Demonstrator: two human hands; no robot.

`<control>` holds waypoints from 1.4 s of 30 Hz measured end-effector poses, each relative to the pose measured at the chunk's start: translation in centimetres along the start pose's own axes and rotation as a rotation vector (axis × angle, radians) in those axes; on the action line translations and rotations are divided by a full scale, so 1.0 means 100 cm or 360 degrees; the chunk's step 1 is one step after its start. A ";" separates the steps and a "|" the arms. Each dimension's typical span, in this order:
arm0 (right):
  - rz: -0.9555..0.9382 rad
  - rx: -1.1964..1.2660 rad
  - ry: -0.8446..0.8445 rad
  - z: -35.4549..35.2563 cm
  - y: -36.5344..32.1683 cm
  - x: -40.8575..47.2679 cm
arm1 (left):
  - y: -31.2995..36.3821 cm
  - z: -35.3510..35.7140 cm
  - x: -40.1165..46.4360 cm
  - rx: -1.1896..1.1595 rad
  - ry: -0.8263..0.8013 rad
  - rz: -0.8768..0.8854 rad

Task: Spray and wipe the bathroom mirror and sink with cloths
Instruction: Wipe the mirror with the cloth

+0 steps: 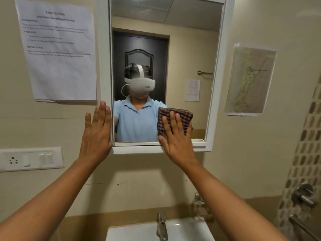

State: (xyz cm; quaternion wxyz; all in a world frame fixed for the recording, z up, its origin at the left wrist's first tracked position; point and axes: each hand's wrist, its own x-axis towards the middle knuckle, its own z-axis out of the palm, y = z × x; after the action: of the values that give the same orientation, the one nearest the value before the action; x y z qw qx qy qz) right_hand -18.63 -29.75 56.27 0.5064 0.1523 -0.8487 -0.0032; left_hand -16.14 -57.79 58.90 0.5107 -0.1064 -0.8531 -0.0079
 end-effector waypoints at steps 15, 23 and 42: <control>0.0873 0.0319 0.0111 -0.008 0.013 -0.010 | 0.002 -0.001 -0.001 0.0018 -0.0019 -0.0028; 0.1073 0.0441 0.0186 -0.018 -0.009 -0.005 | 0.003 0.001 0.000 -0.0023 0.0010 -0.0022; 0.1049 0.0595 0.0199 -0.032 -0.079 -0.015 | -0.001 -0.003 0.000 -0.0024 -0.0052 0.0012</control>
State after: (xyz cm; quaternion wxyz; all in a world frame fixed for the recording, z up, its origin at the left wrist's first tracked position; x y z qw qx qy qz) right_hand -13.19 -36.38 55.31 0.4945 -0.0391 -0.8055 0.3241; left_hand -15.87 -57.89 59.02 0.4960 -0.1135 -0.8608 -0.0106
